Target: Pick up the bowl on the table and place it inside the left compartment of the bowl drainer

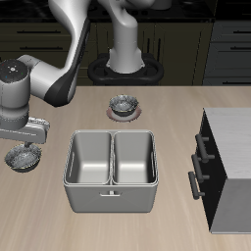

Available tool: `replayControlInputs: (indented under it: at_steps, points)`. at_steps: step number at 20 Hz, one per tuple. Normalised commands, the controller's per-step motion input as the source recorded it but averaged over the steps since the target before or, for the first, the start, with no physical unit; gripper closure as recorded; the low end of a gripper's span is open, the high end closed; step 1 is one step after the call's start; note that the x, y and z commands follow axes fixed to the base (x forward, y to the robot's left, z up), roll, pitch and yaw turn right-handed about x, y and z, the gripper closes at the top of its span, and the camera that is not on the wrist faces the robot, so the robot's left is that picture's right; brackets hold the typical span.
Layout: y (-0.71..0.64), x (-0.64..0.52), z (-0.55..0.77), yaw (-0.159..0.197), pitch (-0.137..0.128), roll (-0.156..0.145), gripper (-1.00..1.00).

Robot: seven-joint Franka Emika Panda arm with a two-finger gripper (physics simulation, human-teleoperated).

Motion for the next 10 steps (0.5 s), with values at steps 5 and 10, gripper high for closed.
replayControlInputs:
  at_steps: [5, 10]
  points:
    - [-0.03, -0.04, -0.33, -0.027, 0.037, -0.004, -1.00]
    - [-0.08, -0.07, -0.31, 0.003, 0.037, -0.019, -1.00]
